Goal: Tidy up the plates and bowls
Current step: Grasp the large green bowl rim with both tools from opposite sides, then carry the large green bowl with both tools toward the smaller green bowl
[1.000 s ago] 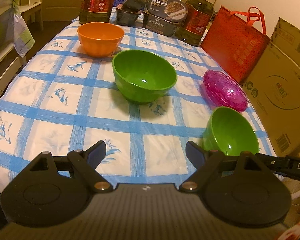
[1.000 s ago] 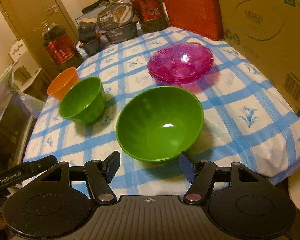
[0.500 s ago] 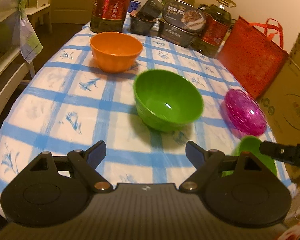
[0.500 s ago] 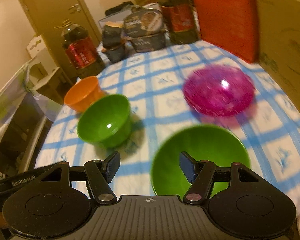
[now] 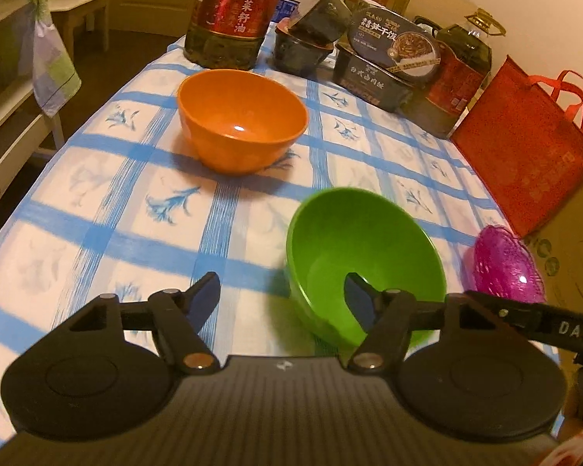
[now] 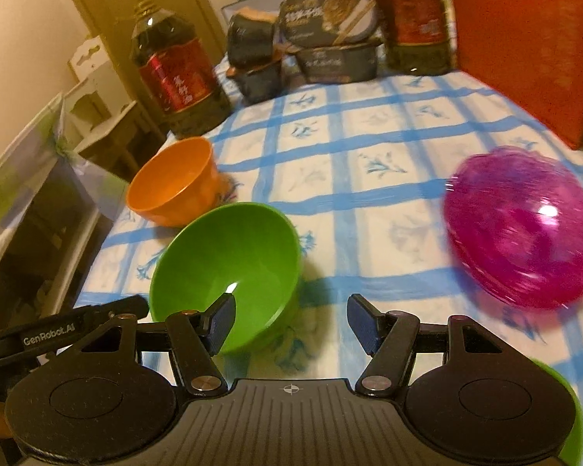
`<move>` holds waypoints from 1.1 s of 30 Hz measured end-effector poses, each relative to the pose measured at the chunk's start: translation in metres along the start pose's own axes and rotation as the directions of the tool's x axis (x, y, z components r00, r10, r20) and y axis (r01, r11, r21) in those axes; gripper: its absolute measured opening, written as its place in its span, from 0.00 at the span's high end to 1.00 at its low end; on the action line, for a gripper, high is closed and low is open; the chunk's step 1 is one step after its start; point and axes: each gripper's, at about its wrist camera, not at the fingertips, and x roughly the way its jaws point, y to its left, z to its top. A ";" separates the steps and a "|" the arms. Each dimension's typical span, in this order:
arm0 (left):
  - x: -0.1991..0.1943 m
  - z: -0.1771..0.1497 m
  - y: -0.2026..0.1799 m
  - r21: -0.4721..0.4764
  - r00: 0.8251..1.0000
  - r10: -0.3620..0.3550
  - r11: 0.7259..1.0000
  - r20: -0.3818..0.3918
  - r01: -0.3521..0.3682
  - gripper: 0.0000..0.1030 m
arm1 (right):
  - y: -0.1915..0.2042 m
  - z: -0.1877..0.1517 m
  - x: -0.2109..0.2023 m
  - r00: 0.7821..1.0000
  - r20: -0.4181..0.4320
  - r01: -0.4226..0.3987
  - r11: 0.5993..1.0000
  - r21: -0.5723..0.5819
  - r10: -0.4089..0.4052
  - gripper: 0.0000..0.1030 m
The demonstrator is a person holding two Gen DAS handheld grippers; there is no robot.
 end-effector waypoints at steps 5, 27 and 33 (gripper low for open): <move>0.021 0.007 -0.002 0.015 1.000 -0.014 1.000 -0.024 0.014 0.52 | 0.000 0.011 0.029 0.999 -0.033 0.006 1.000 -0.013 -0.007 0.46; 0.053 0.017 -0.005 0.090 0.995 -0.038 0.995 -0.088 0.046 0.89 | -0.007 0.016 0.069 0.994 -0.109 0.020 1.000 0.011 -0.019 0.88; 0.043 0.014 -0.007 0.101 0.995 -0.036 0.994 -0.097 0.046 0.91 | -0.006 0.013 0.060 0.994 -0.109 0.022 0.999 0.032 -0.019 0.89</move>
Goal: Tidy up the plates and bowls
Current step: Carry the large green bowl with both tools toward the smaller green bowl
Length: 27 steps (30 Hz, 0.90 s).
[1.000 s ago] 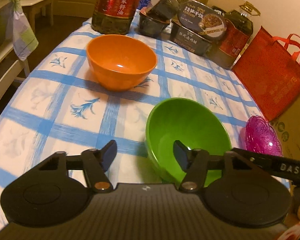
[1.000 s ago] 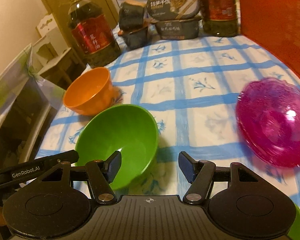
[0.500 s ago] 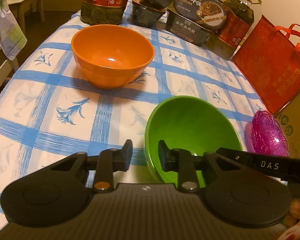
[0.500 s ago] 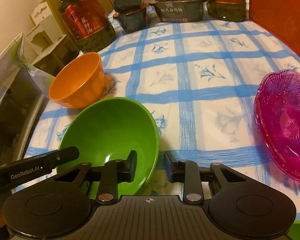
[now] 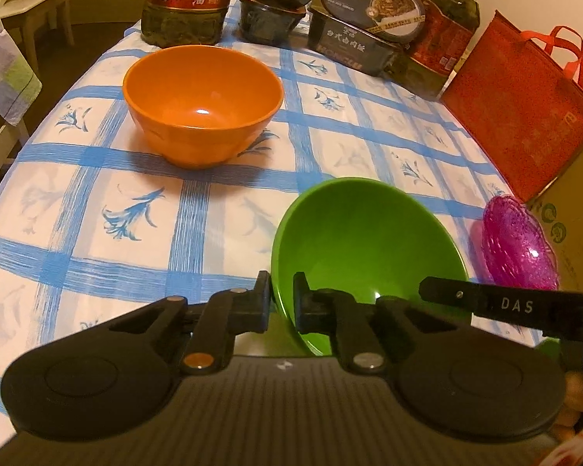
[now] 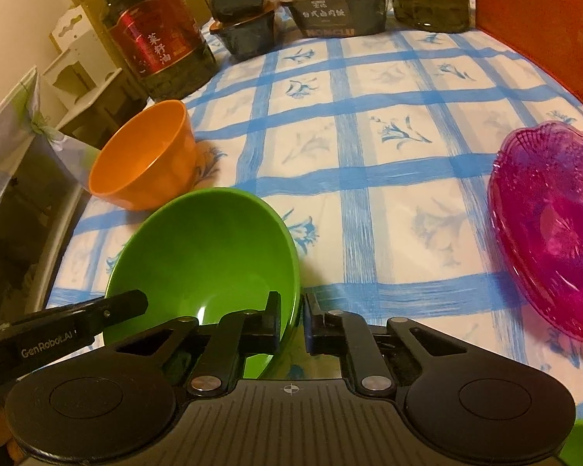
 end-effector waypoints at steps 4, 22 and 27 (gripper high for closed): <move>-0.017 -0.004 -0.001 0.006 1.000 -0.007 1.000 0.009 0.007 0.91 | 0.006 -0.007 -0.017 1.000 0.013 -0.007 1.000 0.000 0.007 0.89; -0.114 -0.066 -0.018 0.053 0.996 -0.083 0.995 0.028 0.081 0.91 | 0.031 -0.092 -0.126 0.995 0.102 0.012 0.999 0.053 -0.018 0.89; -0.135 -0.089 -0.027 0.075 0.995 -0.098 0.993 0.024 0.096 0.91 | 0.029 -0.120 -0.151 0.993 0.113 0.012 0.997 0.082 -0.021 0.89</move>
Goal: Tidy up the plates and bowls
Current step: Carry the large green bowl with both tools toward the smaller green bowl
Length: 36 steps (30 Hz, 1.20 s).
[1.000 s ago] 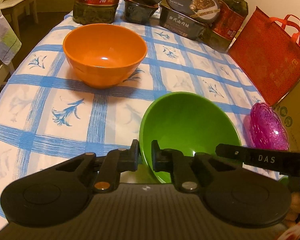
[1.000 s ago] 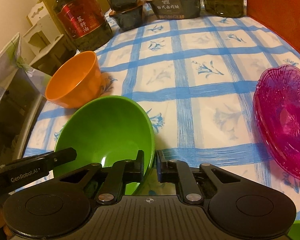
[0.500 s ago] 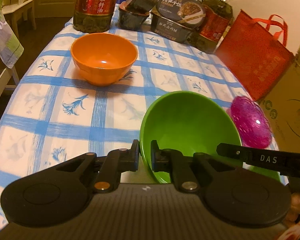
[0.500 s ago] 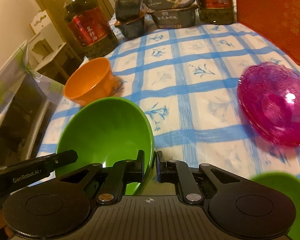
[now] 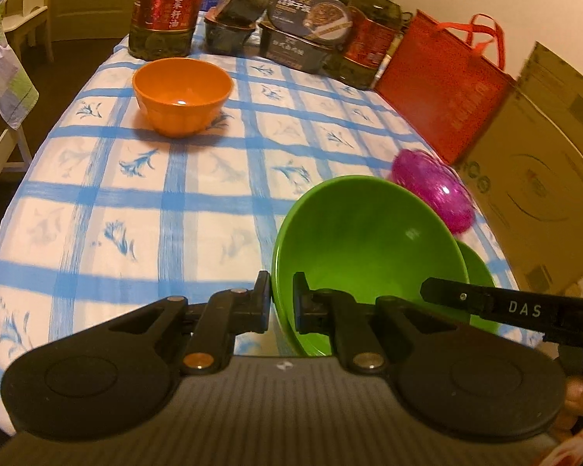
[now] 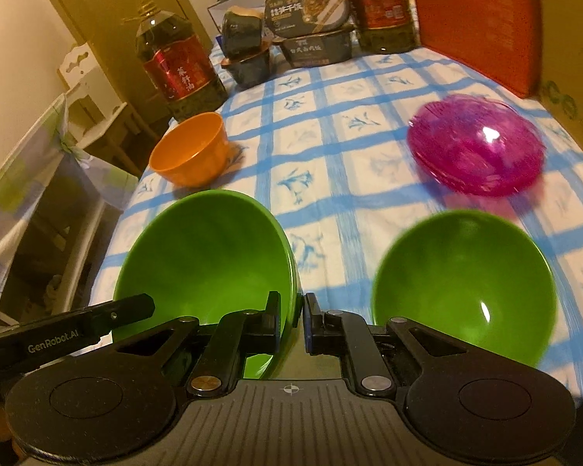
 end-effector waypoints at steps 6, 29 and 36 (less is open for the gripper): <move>-0.016 -0.027 -0.014 0.015 1.000 -0.019 1.000 -0.020 0.019 0.91 | -0.008 -0.029 -0.026 1.000 0.007 0.014 1.000 0.026 -0.014 0.89; -0.036 -0.070 -0.082 0.130 0.994 -0.090 0.987 -0.068 0.098 0.91 | -0.054 -0.079 -0.098 0.996 0.046 0.073 0.988 0.134 -0.080 0.90; -0.033 -0.070 -0.104 0.163 0.990 -0.121 0.978 -0.077 0.132 0.91 | -0.070 -0.081 -0.113 0.993 0.060 0.093 0.982 0.164 -0.104 0.90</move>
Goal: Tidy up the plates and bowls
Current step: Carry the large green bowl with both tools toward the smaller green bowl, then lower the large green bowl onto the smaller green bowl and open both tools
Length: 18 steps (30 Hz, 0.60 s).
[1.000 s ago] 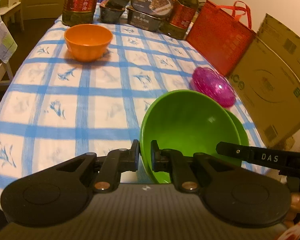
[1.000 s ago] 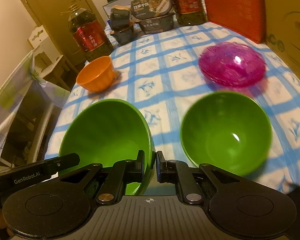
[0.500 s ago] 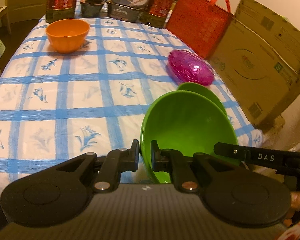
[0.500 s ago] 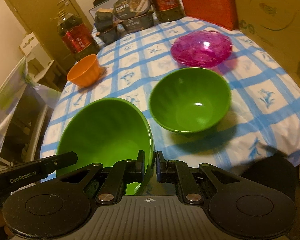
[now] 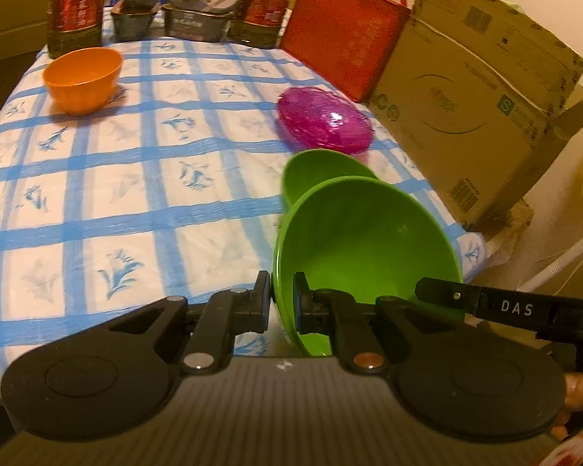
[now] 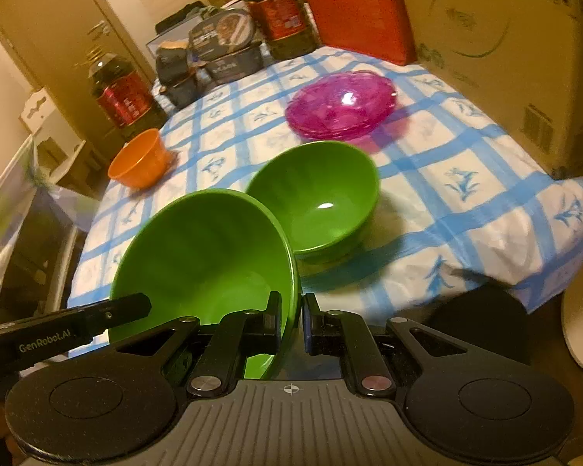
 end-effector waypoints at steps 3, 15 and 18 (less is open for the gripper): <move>0.003 0.004 -0.007 0.012 1.000 -0.011 1.000 0.001 0.011 0.91 | -0.007 0.002 -0.005 1.000 0.009 0.007 1.000 0.014 -0.007 0.90; 0.012 0.016 -0.024 0.041 0.999 -0.036 0.999 -0.003 0.036 0.91 | -0.021 0.012 -0.016 0.999 0.042 0.023 0.998 0.052 -0.025 0.90; 0.014 0.019 -0.027 0.043 0.999 -0.038 0.998 -0.001 0.038 0.91 | -0.023 0.014 -0.017 0.998 0.047 0.026 0.998 0.053 -0.029 0.90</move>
